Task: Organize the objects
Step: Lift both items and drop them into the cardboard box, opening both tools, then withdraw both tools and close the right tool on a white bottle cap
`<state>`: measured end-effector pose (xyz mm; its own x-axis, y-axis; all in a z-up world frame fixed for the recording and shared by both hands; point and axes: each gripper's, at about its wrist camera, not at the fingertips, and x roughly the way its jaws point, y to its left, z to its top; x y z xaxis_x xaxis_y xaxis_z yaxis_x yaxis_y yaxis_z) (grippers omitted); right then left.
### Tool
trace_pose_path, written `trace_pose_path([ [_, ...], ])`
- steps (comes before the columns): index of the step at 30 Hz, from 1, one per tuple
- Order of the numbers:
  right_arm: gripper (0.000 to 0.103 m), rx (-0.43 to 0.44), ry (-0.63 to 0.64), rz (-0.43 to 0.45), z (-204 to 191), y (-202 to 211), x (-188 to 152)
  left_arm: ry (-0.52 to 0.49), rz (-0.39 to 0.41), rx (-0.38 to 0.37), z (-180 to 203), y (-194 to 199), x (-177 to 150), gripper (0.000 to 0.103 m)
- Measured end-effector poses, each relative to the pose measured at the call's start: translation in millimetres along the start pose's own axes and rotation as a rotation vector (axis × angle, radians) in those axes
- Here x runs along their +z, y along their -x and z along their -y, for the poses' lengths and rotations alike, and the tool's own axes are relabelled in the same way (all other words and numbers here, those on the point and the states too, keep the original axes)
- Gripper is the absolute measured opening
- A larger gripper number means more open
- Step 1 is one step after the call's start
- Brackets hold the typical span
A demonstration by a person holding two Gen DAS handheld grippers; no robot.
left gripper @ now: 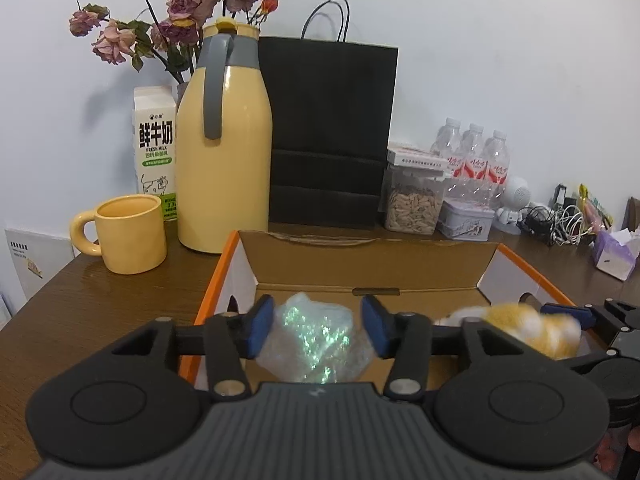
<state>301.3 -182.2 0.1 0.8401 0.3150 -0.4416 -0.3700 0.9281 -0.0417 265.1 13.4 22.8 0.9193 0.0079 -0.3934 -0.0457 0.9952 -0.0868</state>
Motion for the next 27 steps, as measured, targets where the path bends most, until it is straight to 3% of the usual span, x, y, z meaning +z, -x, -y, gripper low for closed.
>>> trace_pose_path([
  [1,0.100,-0.004,-0.003,0.007,0,2,-1,0.000,0.014,0.005,0,2,-1,0.074],
  [2,0.103,-0.009,-0.006,0.017,0,4,-2,-0.002,0.029,0.015,1,4,-1,0.093],
  [3,0.103,-0.007,-0.007,0.025,0,7,-2,-0.005,0.044,0.024,3,6,-1,0.103],
  [18,0.103,-0.011,0.022,0.098,-7,28,6,0.015,0.091,0.054,2,15,5,0.103],
  [27,0.103,-0.005,0.041,0.162,-20,71,14,0.012,0.140,0.064,1,55,17,0.103],
])
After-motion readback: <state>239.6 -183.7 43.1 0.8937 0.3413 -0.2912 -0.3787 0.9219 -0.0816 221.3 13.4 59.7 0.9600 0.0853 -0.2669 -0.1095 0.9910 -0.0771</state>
